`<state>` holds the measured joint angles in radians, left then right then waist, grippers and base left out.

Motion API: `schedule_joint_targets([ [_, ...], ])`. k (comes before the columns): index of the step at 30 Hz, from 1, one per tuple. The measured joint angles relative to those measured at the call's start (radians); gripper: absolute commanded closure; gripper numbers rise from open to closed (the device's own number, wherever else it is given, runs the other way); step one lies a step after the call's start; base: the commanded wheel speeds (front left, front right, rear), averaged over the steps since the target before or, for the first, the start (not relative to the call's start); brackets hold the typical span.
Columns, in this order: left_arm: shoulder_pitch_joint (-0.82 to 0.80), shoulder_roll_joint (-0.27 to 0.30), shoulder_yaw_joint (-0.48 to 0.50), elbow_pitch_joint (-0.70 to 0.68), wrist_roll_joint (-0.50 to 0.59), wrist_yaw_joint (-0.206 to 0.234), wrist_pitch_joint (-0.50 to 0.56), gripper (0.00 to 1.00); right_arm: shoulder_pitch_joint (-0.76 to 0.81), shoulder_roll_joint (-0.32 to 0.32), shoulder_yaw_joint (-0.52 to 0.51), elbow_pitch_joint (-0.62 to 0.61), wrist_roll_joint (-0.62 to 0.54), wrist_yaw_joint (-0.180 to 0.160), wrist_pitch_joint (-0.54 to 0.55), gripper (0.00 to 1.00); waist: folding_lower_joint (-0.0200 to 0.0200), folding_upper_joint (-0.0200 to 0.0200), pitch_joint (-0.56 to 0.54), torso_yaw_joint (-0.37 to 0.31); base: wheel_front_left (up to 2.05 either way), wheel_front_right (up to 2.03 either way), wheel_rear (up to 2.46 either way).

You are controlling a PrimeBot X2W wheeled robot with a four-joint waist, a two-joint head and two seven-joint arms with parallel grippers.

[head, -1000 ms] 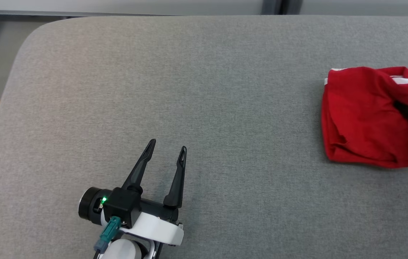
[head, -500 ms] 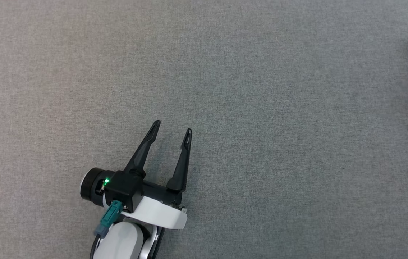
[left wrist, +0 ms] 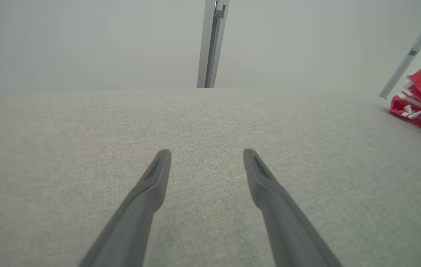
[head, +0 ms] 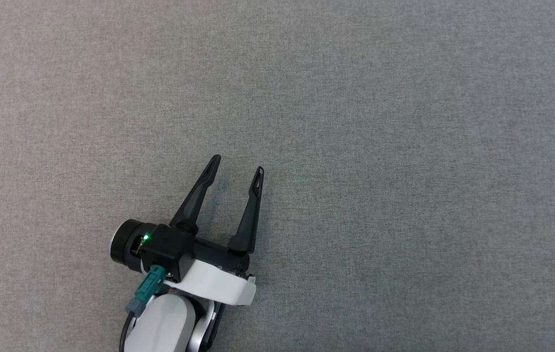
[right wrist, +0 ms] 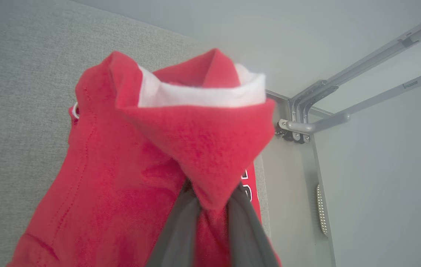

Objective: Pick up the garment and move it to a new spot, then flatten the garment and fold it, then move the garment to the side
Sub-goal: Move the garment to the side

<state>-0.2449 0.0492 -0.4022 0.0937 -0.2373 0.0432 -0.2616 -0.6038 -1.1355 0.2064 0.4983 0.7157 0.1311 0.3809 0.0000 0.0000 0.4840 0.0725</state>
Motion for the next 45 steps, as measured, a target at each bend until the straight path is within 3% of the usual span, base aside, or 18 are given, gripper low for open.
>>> schedule_joint_targets([
  [14,-0.030,0.000,0.003,-0.002,-0.007,-0.006,0.000,0.00,0.069,0.008,-0.137,-0.023,-0.196,0.000,0.004,1.00,0.0000,0.0000,0.071,0.044,0.00,0.00,0.00],
  [25,-0.049,0.000,0.002,-0.004,-0.008,-0.008,0.000,0.00,0.103,0.070,-0.323,-0.042,-0.365,0.000,0.085,1.00,0.0000,0.0000,0.104,0.053,0.00,0.00,0.00],
  [29,-0.052,0.000,0.000,-0.006,-0.010,-0.008,0.000,0.00,0.123,0.095,-0.367,-0.063,-0.374,0.000,0.104,1.00,0.0000,0.0000,0.111,0.058,0.00,0.00,0.00],
  [30,-0.052,0.000,-0.001,-0.006,-0.010,-0.008,0.000,0.00,0.126,0.099,-0.380,-0.066,-0.378,0.000,0.105,0.71,0.0000,0.0000,0.112,0.059,0.00,0.00,0.00],
  [31,-0.053,0.000,-0.002,-0.006,-0.011,-0.008,0.000,0.00,0.127,0.106,-0.398,-0.069,-0.385,0.000,0.106,0.00,0.0000,0.0000,0.113,0.060,0.00,0.00,0.00],
  [36,-0.054,0.000,-0.003,-0.001,-0.013,-0.007,0.000,0.00,0.149,0.141,-0.424,-0.105,-0.399,0.000,0.112,0.00,0.0000,0.0000,0.107,0.064,0.00,0.00,0.00],
  [45,-0.048,0.000,-0.002,0.007,-0.022,-0.005,0.000,0.00,0.162,0.145,-0.425,-0.164,-0.411,0.000,0.121,0.00,0.0000,0.0000,0.049,0.061,0.00,0.00,0.00],
])
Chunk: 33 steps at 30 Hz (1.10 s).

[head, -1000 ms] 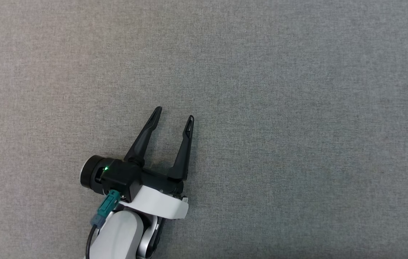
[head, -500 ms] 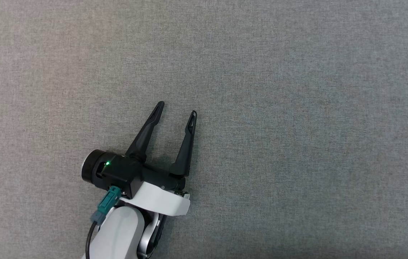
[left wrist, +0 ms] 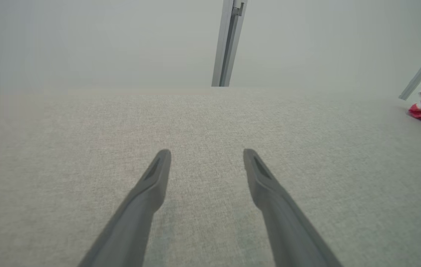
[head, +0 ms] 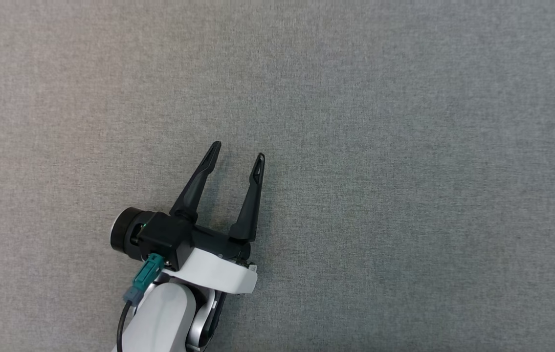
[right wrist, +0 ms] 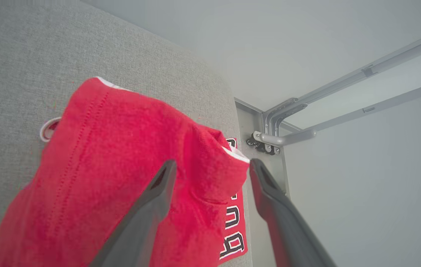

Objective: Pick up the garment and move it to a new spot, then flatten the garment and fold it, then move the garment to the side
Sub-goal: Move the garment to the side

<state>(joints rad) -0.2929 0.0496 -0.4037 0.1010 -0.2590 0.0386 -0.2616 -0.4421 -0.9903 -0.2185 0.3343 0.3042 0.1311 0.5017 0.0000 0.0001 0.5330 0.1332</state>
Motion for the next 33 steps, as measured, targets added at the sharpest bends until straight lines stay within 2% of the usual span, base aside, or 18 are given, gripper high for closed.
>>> schedule_joint_targets([
  [6,0.026,0.000,0.006,0.002,-0.004,0.010,0.000,0.00,-0.055,0.043,0.032,-0.047,0.010,0.000,-0.035,0.00,0.0000,0.0000,-0.061,-0.003,0.00,0.00,0.00],
  [11,0.058,0.000,0.044,0.002,0.003,0.023,0.000,0.00,-0.132,0.173,0.081,-0.078,0.039,0.000,-0.130,0.00,0.0000,0.0000,-0.128,-0.010,0.00,0.00,0.00],
  [14,0.080,-0.001,0.080,0.003,0.016,0.025,0.000,0.00,-0.165,0.276,0.118,-0.078,0.067,0.000,-0.205,0.00,0.0000,0.0000,-0.174,-0.018,0.00,0.00,0.00],
  [20,0.134,-0.001,0.156,0.001,0.055,0.027,0.000,0.00,-0.164,0.441,0.223,-0.081,0.110,0.000,-0.369,0.00,0.0000,0.0000,-0.270,-0.039,0.00,0.00,0.00],
  [26,0.176,0.000,0.232,-0.020,0.093,0.020,0.000,0.00,-0.113,0.593,0.264,-0.097,0.166,0.000,-0.536,0.00,0.0000,0.0000,-0.353,-0.061,0.00,0.00,0.00],
  [31,0.197,0.000,0.269,-0.044,0.105,0.014,0.000,0.00,-0.049,0.646,0.301,-0.134,0.180,0.000,-0.639,0.00,0.0000,0.0000,-0.394,-0.073,0.00,0.00,0.00],
  [33,0.209,0.000,0.286,-0.067,0.100,0.014,0.000,0.00,-0.014,0.653,0.322,-0.149,0.145,0.000,-0.690,0.00,0.0000,0.0000,-0.406,-0.078,0.00,0.00,0.00],
])
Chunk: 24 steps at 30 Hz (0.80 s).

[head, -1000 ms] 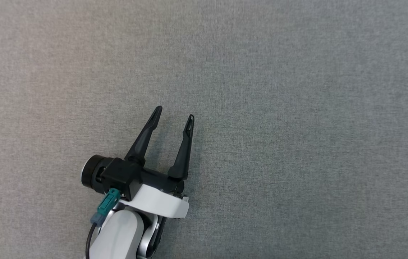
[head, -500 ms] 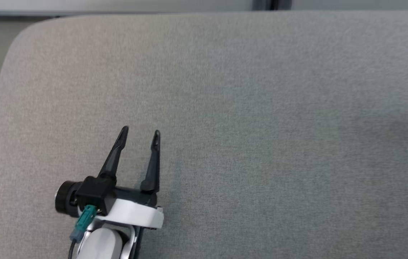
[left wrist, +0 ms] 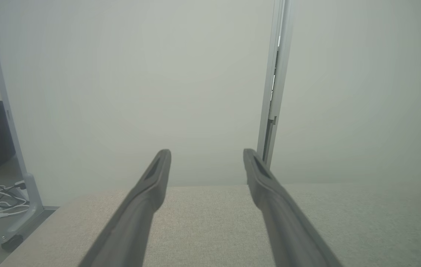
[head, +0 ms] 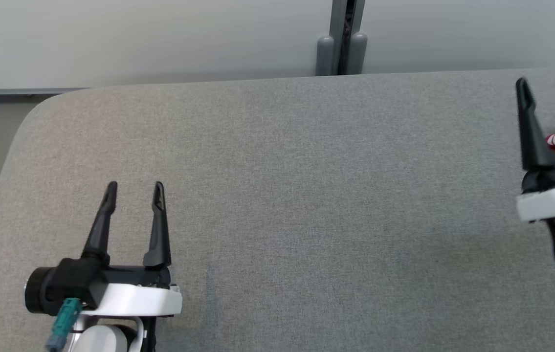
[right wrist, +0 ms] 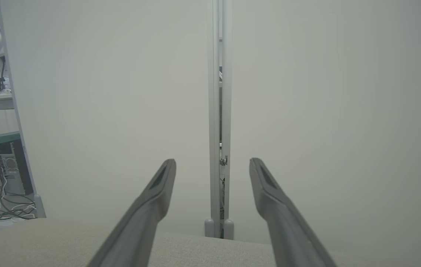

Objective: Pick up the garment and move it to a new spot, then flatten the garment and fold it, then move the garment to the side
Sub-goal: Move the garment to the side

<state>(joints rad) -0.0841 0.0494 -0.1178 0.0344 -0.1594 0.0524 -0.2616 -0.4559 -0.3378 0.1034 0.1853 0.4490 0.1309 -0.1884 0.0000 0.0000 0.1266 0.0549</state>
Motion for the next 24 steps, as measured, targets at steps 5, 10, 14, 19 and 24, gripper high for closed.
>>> schedule_joint_targets([
  [5,0.017,0.000,0.030,-0.045,-0.027,0.002,0.000,0.00,0.100,0.082,0.000,-0.019,-0.105,0.000,-0.062,0.00,0.0000,0.0000,-0.019,-0.005,0.00,0.00,0.00],
  [10,0.042,0.000,0.033,-0.051,-0.027,-0.002,0.000,0.00,0.201,0.179,-0.047,-0.081,-0.157,0.000,-0.071,0.00,0.0000,0.0000,-0.037,-0.001,0.00,0.00,0.00],
  [14,0.070,0.000,0.022,-0.051,-0.028,-0.003,0.000,0.00,0.287,0.242,-0.104,-0.149,-0.185,0.000,-0.073,0.00,0.0000,0.0000,-0.051,0.005,0.00,0.00,0.00],
  [19,0.112,0.000,-0.003,-0.024,-0.037,-0.004,0.000,0.00,0.386,0.277,-0.135,-0.193,-0.199,0.000,-0.073,0.00,0.0000,0.0000,-0.069,0.012,0.00,0.00,0.00],
  [24,0.122,0.000,-0.019,-0.018,-0.036,-0.003,0.000,0.00,0.445,0.285,-0.156,-0.211,-0.194,0.000,-0.073,0.00,0.0000,0.0000,-0.087,0.019,0.00,0.00,0.00],
])
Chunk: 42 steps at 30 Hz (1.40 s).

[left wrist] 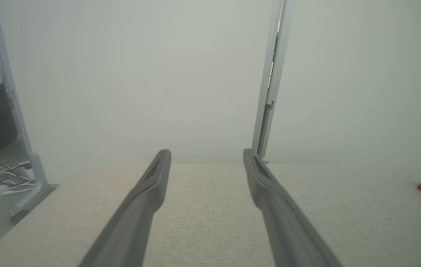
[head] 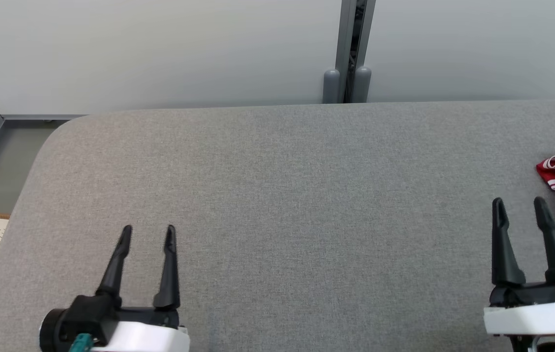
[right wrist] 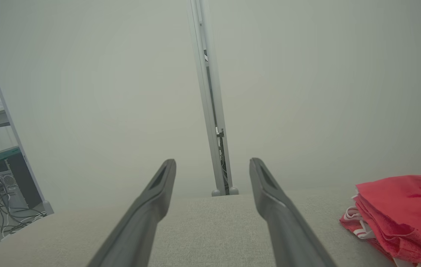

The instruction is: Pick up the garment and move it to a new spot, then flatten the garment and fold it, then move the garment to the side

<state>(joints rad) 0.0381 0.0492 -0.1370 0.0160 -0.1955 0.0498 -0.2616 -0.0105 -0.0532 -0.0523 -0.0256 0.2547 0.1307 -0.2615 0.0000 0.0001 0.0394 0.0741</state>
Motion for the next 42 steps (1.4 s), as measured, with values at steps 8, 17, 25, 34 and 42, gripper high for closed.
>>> schedule_joint_targets([
  [8,0.018,0.001,0.004,-0.031,-0.034,0.024,0.000,0.00,0.040,0.004,0.026,0.002,0.016,0.000,0.000,0.00,0.0000,0.0000,-0.028,0.016,0.00,0.00,0.00],
  [17,0.027,0.000,-0.023,-0.016,0.010,0.031,0.000,0.00,0.042,0.004,0.021,0.004,0.025,0.000,0.000,0.00,0.0000,0.0000,-0.040,0.023,0.00,0.00,0.00],
  [25,0.037,0.000,-0.022,-0.006,0.007,0.013,0.000,0.00,0.042,0.004,0.022,0.011,0.025,0.000,0.000,0.00,0.0000,0.0000,-0.041,0.015,0.00,0.00,0.00],
  [34,0.038,0.000,-0.015,-0.012,-0.008,-0.024,0.000,0.00,0.042,0.004,0.030,0.015,0.025,0.000,0.000,0.00,0.0000,0.0000,-0.041,0.008,0.00,0.00,0.00],
  [42,0.039,0.000,-0.013,-0.022,-0.017,-0.045,0.000,0.00,0.041,0.004,0.030,0.018,0.025,0.000,0.000,0.00,0.0000,0.0000,-0.038,0.007,0.00,0.00,0.00],
])
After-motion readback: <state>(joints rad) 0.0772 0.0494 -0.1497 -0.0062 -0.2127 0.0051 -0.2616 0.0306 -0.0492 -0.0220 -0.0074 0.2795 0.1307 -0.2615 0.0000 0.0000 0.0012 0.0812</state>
